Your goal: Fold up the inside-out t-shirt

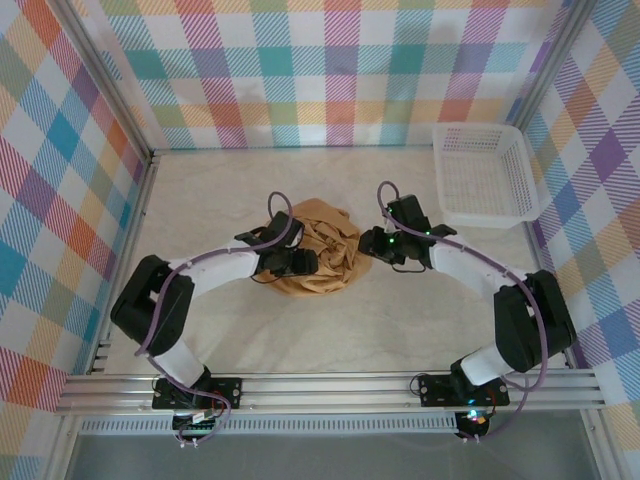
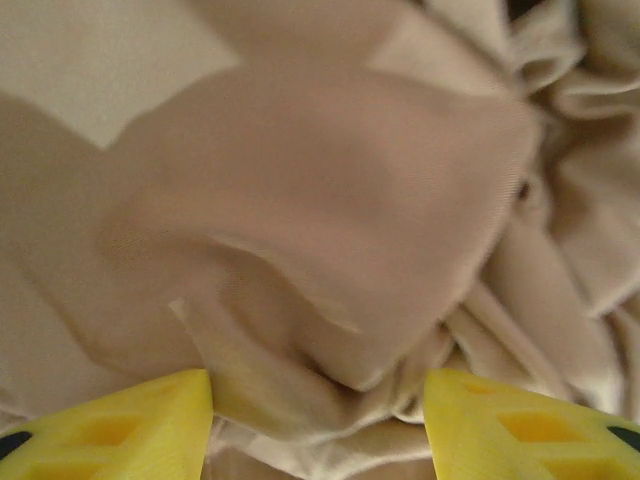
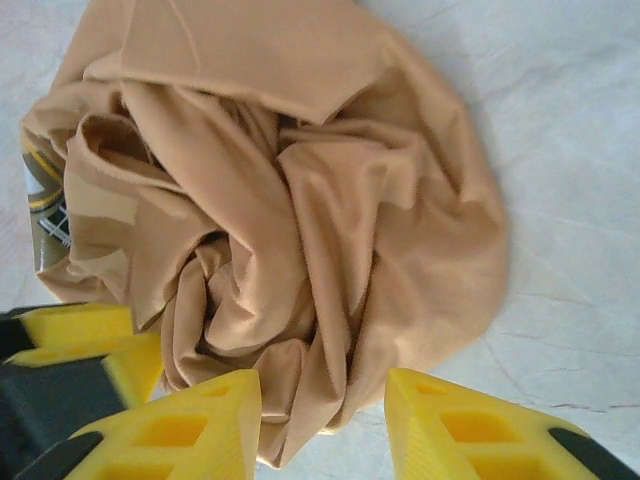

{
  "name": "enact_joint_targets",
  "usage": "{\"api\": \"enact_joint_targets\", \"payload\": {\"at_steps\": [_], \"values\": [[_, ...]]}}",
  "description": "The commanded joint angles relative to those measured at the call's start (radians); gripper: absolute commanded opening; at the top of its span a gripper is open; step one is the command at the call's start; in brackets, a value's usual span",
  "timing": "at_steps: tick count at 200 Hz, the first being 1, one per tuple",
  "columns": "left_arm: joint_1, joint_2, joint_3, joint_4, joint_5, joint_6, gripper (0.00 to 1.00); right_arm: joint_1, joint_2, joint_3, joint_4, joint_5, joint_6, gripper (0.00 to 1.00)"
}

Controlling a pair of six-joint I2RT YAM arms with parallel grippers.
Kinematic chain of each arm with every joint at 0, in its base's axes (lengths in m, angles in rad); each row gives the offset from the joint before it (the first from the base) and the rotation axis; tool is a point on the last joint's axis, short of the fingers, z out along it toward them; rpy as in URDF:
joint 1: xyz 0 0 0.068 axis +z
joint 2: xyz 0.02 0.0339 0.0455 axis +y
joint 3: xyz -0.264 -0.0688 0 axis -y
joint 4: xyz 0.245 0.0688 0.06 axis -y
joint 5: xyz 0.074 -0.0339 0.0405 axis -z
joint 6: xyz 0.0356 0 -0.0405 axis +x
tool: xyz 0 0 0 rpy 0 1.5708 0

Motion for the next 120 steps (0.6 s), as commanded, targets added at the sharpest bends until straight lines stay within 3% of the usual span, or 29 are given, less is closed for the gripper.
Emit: {"api": "enact_joint_targets", "payload": {"at_steps": [1,29,44,120], "values": [[-0.007,0.033,0.033,-0.013,-0.052,0.005,0.47,0.005,0.032,0.043,-0.001,-0.093,-0.002,0.37],[0.004,0.029,0.084,-0.085,-0.120,-0.018,0.11,0.028,0.068,0.064,0.014,-0.174,-0.015,0.36],[0.004,0.006,0.118,-0.128,-0.148,-0.025,0.00,0.046,0.093,0.088,0.007,-0.205,-0.039,0.36],[0.007,-0.087,0.207,-0.231,-0.170,-0.039,0.00,0.151,0.303,0.237,-0.025,-0.240,-0.031,0.39]]}}
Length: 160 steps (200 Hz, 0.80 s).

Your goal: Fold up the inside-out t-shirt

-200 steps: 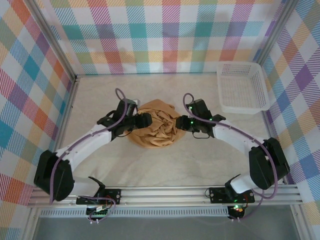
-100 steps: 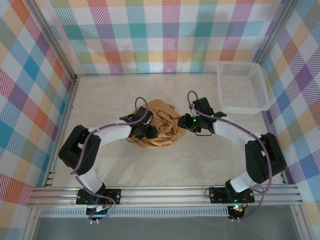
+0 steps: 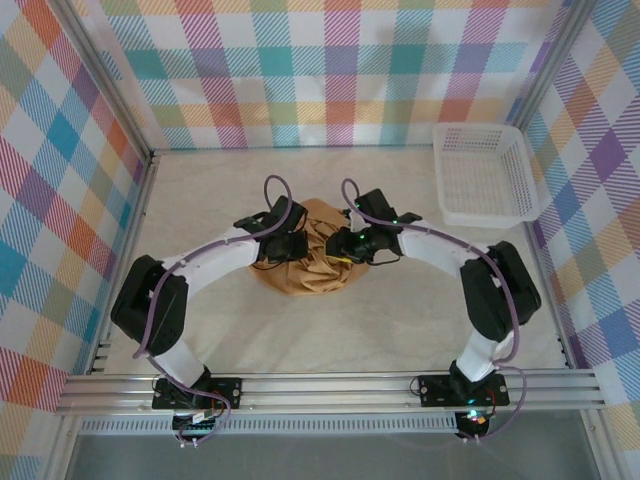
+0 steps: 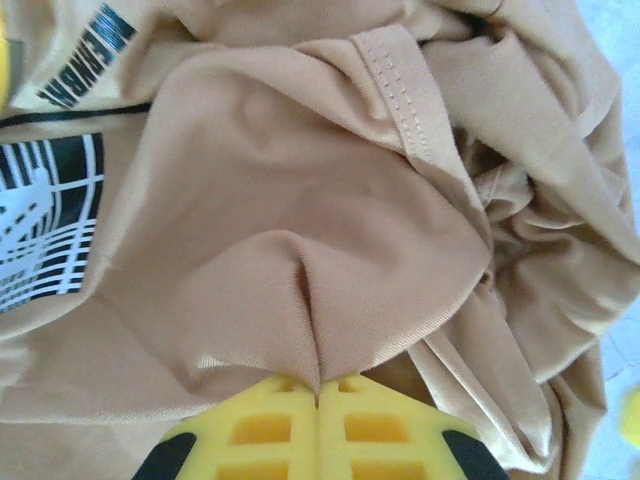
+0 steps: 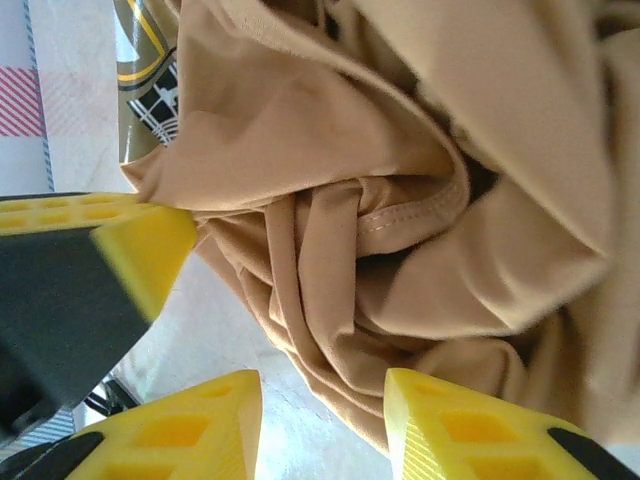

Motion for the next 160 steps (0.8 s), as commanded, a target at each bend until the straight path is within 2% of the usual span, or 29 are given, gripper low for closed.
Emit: {"api": "enact_joint_targets", "payload": {"at_steps": [1,23,34,54,85,117,137,160], "values": [[0.006,-0.058,0.045,-0.068,-0.025,-0.012,0.00,0.025,0.061,0.030,-0.010,-0.034,-0.004,0.40],[0.013,-0.091,0.070,-0.078,0.001,-0.013,0.00,0.031,0.115,0.051,0.045,-0.024,0.051,0.38],[0.021,-0.104,0.089,-0.086,0.016,-0.013,0.00,0.031,0.131,0.066,0.072,-0.013,0.078,0.28],[0.056,-0.123,0.143,-0.120,0.043,0.002,0.00,0.021,0.123,0.116,0.030,0.051,0.083,0.00],[0.204,-0.156,0.261,-0.197,0.094,0.047,0.00,-0.084,0.001,0.166,-0.093,0.134,0.030,0.00],[0.364,-0.183,0.333,-0.241,0.154,0.040,0.00,-0.220,-0.159,0.109,-0.134,0.145,0.002,0.00],[0.391,-0.222,0.277,-0.197,0.180,0.006,0.00,-0.240,-0.203,0.058,-0.133,0.142,-0.003,0.00],[0.390,-0.249,0.143,-0.074,0.262,-0.068,0.00,-0.235,-0.193,-0.023,-0.071,0.072,0.031,0.00]]}}
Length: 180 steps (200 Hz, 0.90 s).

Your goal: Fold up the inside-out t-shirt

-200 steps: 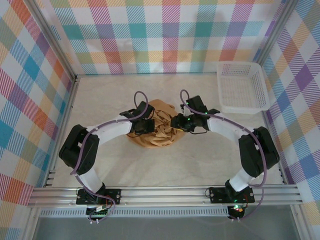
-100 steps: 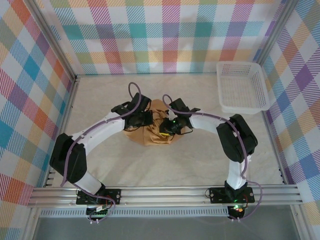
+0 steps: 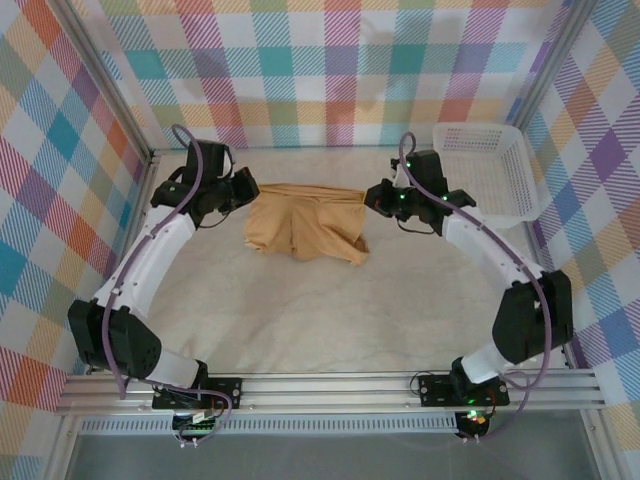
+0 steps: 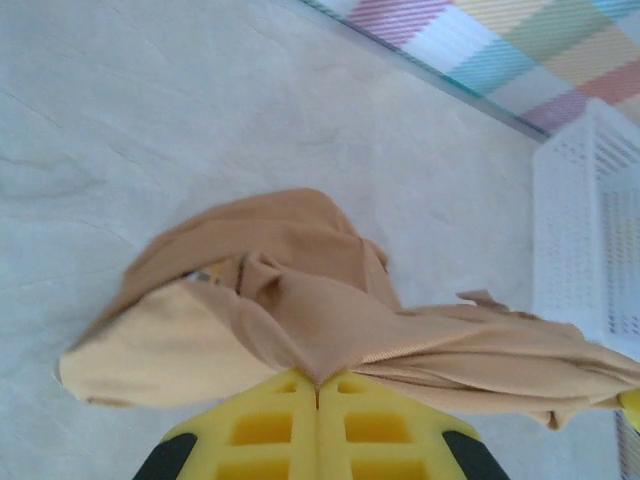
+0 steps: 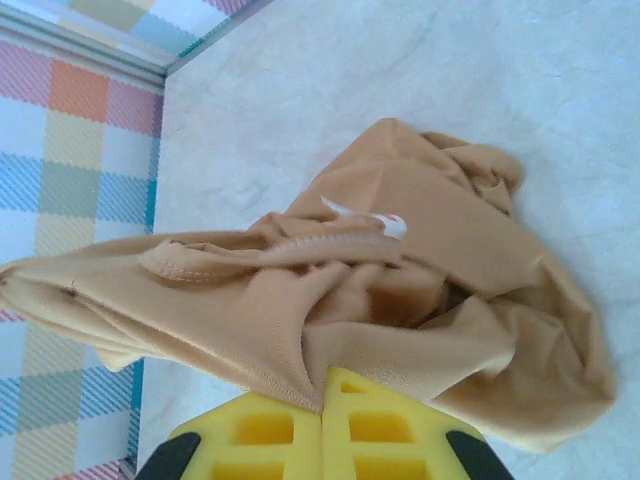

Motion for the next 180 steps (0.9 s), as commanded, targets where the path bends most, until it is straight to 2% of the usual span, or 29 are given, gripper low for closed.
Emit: {"api": "enact_joint_targets", "payload": {"at_steps": [1,28,41,55,66,80,87,112,135,180], "values": [[0.029,-0.039,-0.112,0.076,0.039,-0.078,0.00,-0.003,0.042,-0.112,-0.034,-0.011,0.009,0.00],[0.004,-0.027,-0.217,0.163,0.098,-0.119,0.00,0.020,0.079,-0.175,0.031,-0.072,0.005,0.00],[-0.015,-0.024,-0.228,0.173,0.102,-0.104,0.00,0.029,0.092,-0.162,0.001,-0.079,-0.019,0.00],[-0.039,-0.031,-0.237,0.196,0.116,-0.085,0.00,0.052,0.086,-0.123,-0.070,-0.005,-0.056,0.19],[-0.057,-0.040,-0.243,0.211,0.123,-0.074,0.00,0.082,0.068,-0.099,-0.090,0.047,-0.082,0.39],[-0.076,-0.047,-0.251,0.223,0.127,-0.065,0.00,0.124,0.057,-0.066,-0.081,0.064,-0.114,0.56],[-0.083,-0.048,-0.256,0.229,0.130,-0.063,0.00,0.148,0.063,-0.047,-0.066,0.060,-0.127,0.62],[-0.090,-0.048,-0.266,0.237,0.142,-0.067,0.00,0.225,0.138,0.024,0.019,-0.007,-0.176,0.75],[-0.090,-0.047,-0.254,0.217,0.139,-0.063,0.00,0.266,0.246,0.088,0.091,-0.056,-0.198,0.77],[-0.085,-0.039,-0.211,0.186,0.141,-0.057,0.00,0.293,0.400,0.140,0.260,-0.090,-0.186,0.71]]}}
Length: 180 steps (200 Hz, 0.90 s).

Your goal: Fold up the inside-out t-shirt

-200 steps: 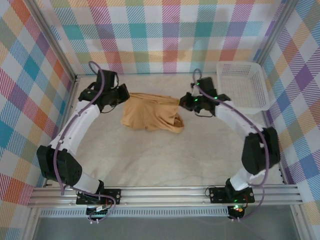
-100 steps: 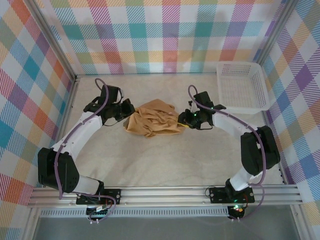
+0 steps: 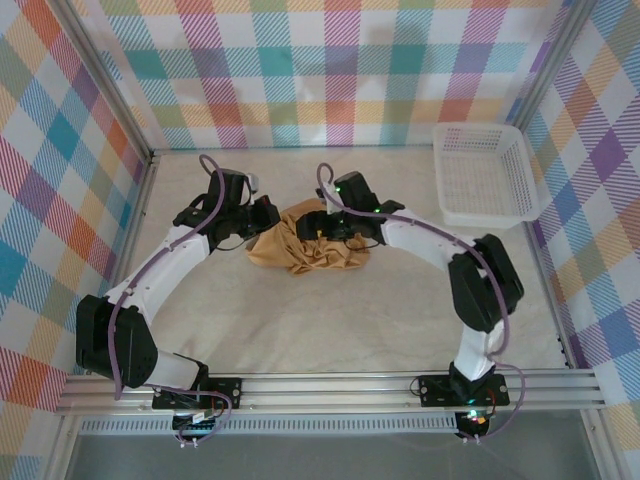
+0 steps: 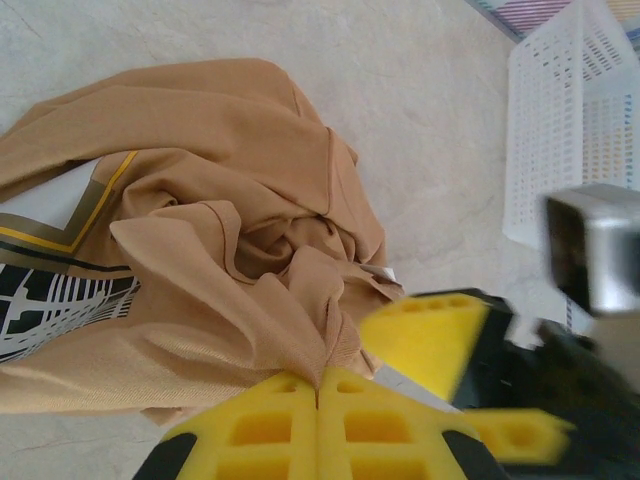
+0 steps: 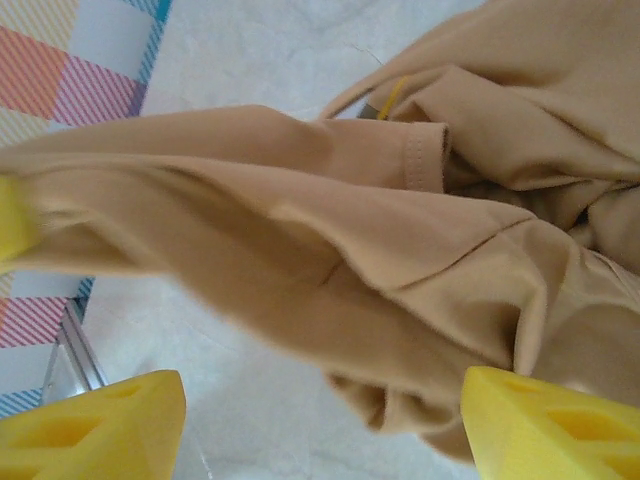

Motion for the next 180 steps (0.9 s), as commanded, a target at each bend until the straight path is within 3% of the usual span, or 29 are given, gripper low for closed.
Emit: {"api": "enact_joint_targets", "payload": {"at_steps": [1,10,22,41,79,99,115,141,180], "values": [[0.001,-0.022,0.039,-0.015,0.020,0.021,0.00,0.010,0.065,0.038,0.117,-0.032,-0.017,0.71],[0.002,-0.019,0.042,-0.014,0.026,0.018,0.00,0.013,0.088,0.058,0.137,-0.013,-0.016,0.67],[0.005,-0.021,0.047,-0.011,0.034,0.017,0.00,0.014,0.116,0.092,0.146,0.015,-0.013,0.53],[0.017,-0.027,0.056,-0.030,0.031,0.021,0.00,0.013,0.104,0.146,0.074,0.078,-0.023,0.00],[0.100,0.026,0.157,-0.148,-0.018,0.058,0.00,-0.006,-0.104,0.239,-0.273,0.253,-0.103,0.00],[0.127,0.087,0.232,-0.182,-0.021,0.064,0.42,-0.070,-0.220,0.271,-0.422,0.358,-0.095,0.00],[0.130,0.127,0.249,-0.179,-0.023,0.061,0.58,-0.153,-0.294,0.245,-0.472,0.394,-0.049,0.00],[0.128,0.168,0.187,-0.114,0.030,0.034,0.59,-0.287,-0.333,0.162,-0.484,0.417,0.042,0.00],[0.098,0.228,0.073,-0.014,0.079,0.014,0.59,-0.348,-0.265,0.112,-0.468,0.430,0.069,0.00]]}}
